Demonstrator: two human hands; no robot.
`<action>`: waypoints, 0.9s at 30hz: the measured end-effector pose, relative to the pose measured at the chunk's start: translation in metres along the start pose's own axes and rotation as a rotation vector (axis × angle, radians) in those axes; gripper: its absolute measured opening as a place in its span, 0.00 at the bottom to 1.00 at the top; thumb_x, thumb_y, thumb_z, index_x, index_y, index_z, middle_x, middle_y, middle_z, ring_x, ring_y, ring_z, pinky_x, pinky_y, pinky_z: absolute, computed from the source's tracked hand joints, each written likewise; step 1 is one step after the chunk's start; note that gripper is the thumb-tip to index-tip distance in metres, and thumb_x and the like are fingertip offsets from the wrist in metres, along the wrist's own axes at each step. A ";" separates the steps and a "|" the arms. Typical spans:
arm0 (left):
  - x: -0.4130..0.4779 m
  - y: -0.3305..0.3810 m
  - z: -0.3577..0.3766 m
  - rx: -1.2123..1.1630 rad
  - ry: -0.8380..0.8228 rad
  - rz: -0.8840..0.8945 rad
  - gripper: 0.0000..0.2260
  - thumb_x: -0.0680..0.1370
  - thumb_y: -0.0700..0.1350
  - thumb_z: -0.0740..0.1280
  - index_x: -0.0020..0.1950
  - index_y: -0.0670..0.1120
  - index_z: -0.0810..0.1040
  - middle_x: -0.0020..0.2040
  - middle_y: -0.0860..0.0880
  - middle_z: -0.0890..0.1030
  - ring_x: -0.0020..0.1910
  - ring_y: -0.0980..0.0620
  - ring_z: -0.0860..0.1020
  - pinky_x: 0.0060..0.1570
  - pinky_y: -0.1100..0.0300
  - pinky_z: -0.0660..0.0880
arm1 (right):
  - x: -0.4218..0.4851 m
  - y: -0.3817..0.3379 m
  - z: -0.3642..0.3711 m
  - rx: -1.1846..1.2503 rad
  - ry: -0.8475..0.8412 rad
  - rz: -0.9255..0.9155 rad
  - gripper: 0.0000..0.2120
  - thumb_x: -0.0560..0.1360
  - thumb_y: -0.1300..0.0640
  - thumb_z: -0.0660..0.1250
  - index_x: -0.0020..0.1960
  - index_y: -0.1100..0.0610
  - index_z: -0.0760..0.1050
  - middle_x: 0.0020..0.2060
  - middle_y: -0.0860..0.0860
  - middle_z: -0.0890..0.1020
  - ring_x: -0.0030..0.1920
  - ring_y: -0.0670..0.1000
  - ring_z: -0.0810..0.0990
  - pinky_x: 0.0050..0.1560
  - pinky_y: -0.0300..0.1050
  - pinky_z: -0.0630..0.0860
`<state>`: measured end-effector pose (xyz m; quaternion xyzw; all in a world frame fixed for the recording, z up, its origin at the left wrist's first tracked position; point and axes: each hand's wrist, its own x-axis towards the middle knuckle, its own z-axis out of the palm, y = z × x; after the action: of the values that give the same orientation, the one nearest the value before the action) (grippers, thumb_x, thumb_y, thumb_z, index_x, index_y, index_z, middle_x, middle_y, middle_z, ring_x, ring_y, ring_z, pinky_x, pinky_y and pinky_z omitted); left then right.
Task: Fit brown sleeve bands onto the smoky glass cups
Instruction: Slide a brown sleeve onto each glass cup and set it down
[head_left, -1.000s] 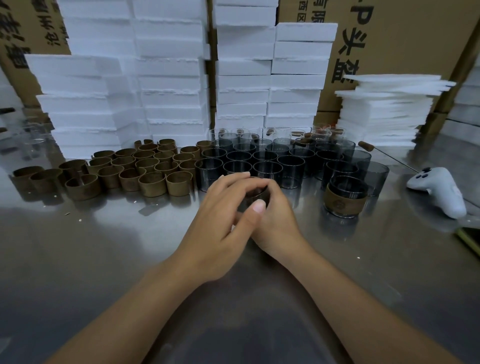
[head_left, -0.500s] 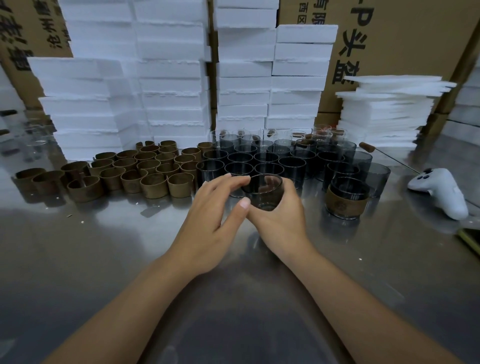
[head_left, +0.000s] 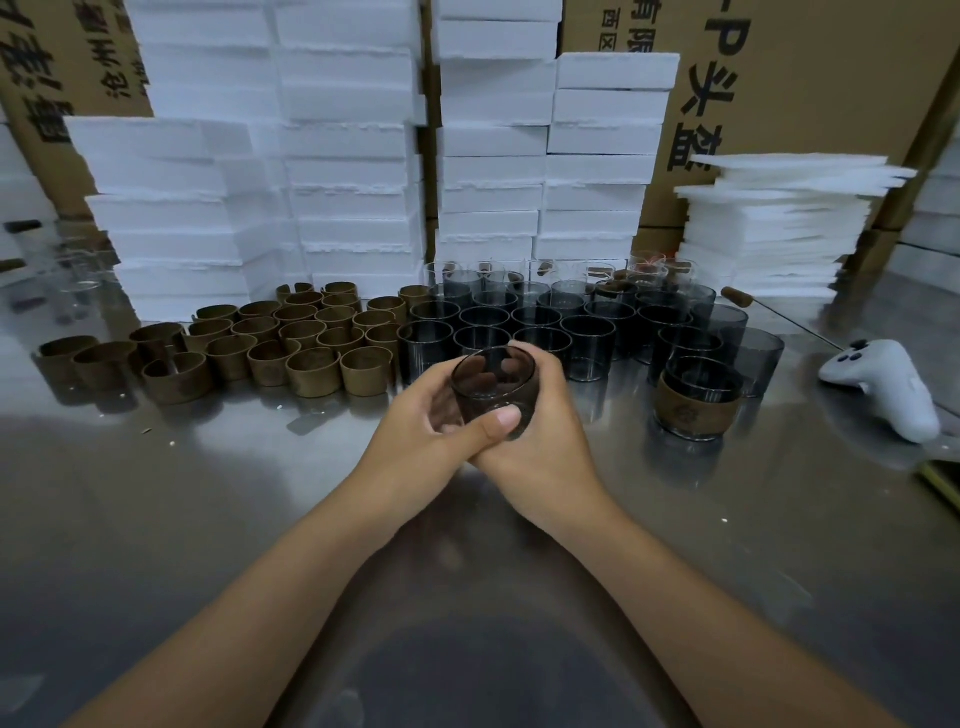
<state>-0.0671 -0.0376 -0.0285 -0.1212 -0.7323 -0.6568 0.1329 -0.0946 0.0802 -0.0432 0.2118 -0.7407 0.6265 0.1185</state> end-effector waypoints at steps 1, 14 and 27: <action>0.000 -0.001 -0.002 0.006 0.004 -0.001 0.23 0.63 0.50 0.72 0.57 0.51 0.75 0.51 0.54 0.82 0.50 0.63 0.80 0.46 0.71 0.74 | 0.000 0.000 0.000 -0.020 -0.021 0.023 0.41 0.63 0.60 0.78 0.70 0.44 0.61 0.64 0.46 0.72 0.63 0.42 0.72 0.62 0.38 0.72; 0.002 -0.002 -0.008 0.138 0.171 0.063 0.24 0.60 0.56 0.73 0.54 0.56 0.76 0.48 0.61 0.82 0.51 0.65 0.79 0.53 0.68 0.74 | 0.016 -0.015 -0.016 0.461 0.146 0.388 0.05 0.79 0.60 0.62 0.52 0.56 0.76 0.42 0.56 0.83 0.40 0.51 0.83 0.41 0.40 0.79; -0.002 -0.001 -0.001 0.084 0.121 0.138 0.21 0.63 0.53 0.73 0.54 0.59 0.75 0.50 0.68 0.81 0.55 0.68 0.78 0.51 0.76 0.70 | 0.009 -0.028 -0.004 0.723 0.071 0.522 0.12 0.80 0.51 0.60 0.50 0.58 0.78 0.43 0.55 0.84 0.42 0.49 0.82 0.45 0.42 0.77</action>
<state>-0.0654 -0.0384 -0.0298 -0.1255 -0.7396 -0.6211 0.2268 -0.0902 0.0789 -0.0140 0.0240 -0.4980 0.8611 -0.0999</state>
